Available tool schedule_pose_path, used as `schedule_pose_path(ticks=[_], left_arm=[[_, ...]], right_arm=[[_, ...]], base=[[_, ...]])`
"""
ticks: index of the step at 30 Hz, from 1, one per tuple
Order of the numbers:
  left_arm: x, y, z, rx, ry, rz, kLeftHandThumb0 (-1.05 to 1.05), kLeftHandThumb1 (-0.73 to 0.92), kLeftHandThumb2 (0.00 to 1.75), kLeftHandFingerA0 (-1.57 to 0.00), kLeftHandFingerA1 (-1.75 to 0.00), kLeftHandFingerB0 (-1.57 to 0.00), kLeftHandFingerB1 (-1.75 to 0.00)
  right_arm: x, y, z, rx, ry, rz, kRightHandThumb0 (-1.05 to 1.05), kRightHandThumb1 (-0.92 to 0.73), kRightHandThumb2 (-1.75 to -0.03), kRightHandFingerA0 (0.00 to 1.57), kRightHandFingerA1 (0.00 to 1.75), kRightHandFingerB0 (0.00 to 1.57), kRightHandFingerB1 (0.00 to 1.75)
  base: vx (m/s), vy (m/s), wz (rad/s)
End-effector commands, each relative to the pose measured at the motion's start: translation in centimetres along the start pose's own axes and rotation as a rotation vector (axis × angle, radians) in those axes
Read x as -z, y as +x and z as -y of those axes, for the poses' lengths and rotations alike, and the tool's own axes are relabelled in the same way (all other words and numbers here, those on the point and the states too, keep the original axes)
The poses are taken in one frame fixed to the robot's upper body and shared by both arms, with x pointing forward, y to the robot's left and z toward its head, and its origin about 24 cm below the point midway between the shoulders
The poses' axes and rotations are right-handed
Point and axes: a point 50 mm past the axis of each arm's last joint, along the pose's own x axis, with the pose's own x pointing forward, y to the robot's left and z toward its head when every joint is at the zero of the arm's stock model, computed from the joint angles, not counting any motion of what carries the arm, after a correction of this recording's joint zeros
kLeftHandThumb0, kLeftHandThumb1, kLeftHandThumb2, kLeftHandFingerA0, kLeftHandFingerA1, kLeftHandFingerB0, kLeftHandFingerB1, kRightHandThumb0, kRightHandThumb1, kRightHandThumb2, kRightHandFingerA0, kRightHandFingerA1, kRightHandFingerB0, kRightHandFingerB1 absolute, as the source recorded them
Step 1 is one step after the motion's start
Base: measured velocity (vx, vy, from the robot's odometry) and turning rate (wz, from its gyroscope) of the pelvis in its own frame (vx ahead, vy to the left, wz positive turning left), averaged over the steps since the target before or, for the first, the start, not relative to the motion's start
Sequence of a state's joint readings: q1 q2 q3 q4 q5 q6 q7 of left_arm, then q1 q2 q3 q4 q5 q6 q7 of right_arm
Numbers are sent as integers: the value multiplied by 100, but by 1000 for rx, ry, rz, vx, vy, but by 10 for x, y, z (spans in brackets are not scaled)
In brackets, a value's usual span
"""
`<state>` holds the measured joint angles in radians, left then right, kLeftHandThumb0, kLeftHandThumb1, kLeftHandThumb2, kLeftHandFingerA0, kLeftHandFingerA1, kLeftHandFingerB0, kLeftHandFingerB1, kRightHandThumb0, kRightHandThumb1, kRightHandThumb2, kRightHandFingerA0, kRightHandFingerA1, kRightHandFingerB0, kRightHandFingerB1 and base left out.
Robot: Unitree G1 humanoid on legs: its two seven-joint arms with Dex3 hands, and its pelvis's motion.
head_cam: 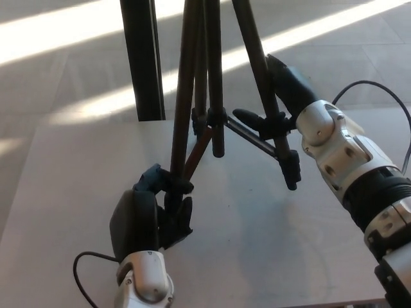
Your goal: Use both hands of the robot to pick up the tripod lying in the middle of the desk and make it stand upright on the desk
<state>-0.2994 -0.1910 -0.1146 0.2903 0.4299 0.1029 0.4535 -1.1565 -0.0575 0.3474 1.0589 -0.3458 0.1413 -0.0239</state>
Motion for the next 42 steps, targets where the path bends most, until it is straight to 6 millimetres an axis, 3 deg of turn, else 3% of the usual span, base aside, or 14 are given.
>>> schedule_pose_path(ticks=[1,2,6,7,16,17,21,22,26,28,29,33,41,42], left_arm=[[1,13,-17,138,73,-41,-64,57,80,-4,-49,0,-4],[-1,16,-22,169,77,-46,-91,53,83,0,-7,0,0],[-3,20,-27,179,116,-42,-95,56,85,0,-8,0,0],[-5,23,-34,177,160,-18,-75,62,59,0,0,0,0],[2,18,-41,191,290,25,-78,63,59,0,0,0,0],[4,18,-42,185,313,26,-82,49,77,0,0,0,0],[6,16,-44,176,317,26,-96,57,89,0,-12,0,0],[8,15,-45,172,315,29,-94,56,89,0,-14,0,-2],[10,12,-46,169,302,29,-78,63,59,0,0,0,-12],[14,8,-49,171,311,21,-99,60,93,0,-12,0,0],[18,2,-58,185,306,16,-102,63,97,0,-12,0,0],[23,-12,-94,193,193,21,-97,62,94,0,-15,0,0],[29,-62,-184,124,44,-40,-99,65,94,0,-10,0,0],[36,-71,-202,64,30,-37,-96,65,94,0,-10,0,0]], right_arm=[[17,-4,-5,-113,4,-116,-105,-75,-64,0,0,0,0],[19,-4,-4,-119,13,-121,-105,-75,-63,0,0,0,0],[21,-4,-2,-123,20,-127,-105,-75,-64,0,0,0,0],[22,-5,-1,-118,12,-139,-105,-76,-64,0,0,0,0],[23,-6,2,-103,-4,-151,-104,-79,-64,0,0,0,0],[24,-6,3,-92,-10,-151,-102,-64,-88,0,0,0,2],[29,-7,4,-70,11,-148,-105,-58,-88,0,0,0,2],[30,-7,4,-66,17,-151,-105,-62,-106,0,21,0,4],[35,-8,5,-59,24,-153,-105,-62,-106,0,22,0,4],[38,-11,7,-56,18,-150,-105,-62,-105,0,20,0,4],[45,-17,14,-63,16,-138,-103,-58,-93,0,0,0,3],[61,-52,37,-93,28,-22,-105,-64,-107,0,15,0,1],[104,-171,109,13,163,84,-87,-69,-87,0,0,0,7],[118,-197,129,106,174,47,-94,-65,-106,0,21,3,7]], base=[[0,0,0],[0,0,0],[0,0,0],[0,0,0],[0,0,0],[0,0,0],[0,0,0],[0,0,0],[0,0,0],[0,0,0],[0,0,0],[0,0,0],[0,0,0],[0,0,0]])
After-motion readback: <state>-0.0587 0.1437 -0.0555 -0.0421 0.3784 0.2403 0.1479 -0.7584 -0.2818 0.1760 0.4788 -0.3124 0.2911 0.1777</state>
